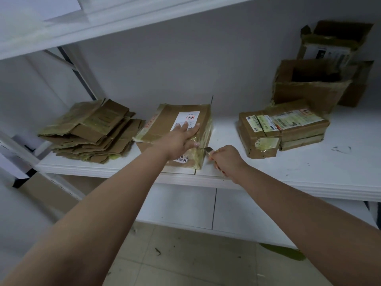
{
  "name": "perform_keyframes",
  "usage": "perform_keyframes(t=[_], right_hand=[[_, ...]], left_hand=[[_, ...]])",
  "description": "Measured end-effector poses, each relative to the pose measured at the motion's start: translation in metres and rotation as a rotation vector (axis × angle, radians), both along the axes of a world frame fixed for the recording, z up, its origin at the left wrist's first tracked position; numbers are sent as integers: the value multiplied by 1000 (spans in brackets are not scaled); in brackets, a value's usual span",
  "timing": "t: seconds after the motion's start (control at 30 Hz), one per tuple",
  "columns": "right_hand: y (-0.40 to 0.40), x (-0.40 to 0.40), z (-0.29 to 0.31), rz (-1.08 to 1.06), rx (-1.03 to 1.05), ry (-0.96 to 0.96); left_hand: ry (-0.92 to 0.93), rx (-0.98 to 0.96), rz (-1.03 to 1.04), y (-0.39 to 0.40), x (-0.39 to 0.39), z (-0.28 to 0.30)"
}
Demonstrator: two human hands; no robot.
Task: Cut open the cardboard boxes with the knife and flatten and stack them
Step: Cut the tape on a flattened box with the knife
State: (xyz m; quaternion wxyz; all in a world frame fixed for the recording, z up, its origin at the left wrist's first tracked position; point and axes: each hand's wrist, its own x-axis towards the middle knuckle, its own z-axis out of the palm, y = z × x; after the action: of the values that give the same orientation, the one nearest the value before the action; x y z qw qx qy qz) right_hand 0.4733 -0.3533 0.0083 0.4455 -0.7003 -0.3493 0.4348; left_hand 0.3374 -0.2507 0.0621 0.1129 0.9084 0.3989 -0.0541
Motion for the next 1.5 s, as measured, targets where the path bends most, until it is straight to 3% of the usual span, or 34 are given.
perform_keyframes(t=[0.17, 0.53, 0.8, 0.93, 1.03, 1.2, 1.5], right_hand=[[18, 15, 1, -53, 11, 22], [17, 14, -19, 88, 88, -177], [-7, 5, -29, 53, 215, -907], [0, 1, -29, 73, 265, -1092], [6, 0, -39, 54, 325, -1159], [13, -5, -56, 72, 225, -1247], [7, 2, -57, 239, 138, -1177]], left_hand=[[155, 350, 59, 2, 25, -12], [238, 379, -97, 22, 22, 1], [234, 352, -108, 27, 20, 6], [230, 348, -109, 27, 20, 6], [214, 343, -111, 30, 19, 7], [245, 386, -143, 29, 19, 3], [201, 351, -66, 21, 26, 3]])
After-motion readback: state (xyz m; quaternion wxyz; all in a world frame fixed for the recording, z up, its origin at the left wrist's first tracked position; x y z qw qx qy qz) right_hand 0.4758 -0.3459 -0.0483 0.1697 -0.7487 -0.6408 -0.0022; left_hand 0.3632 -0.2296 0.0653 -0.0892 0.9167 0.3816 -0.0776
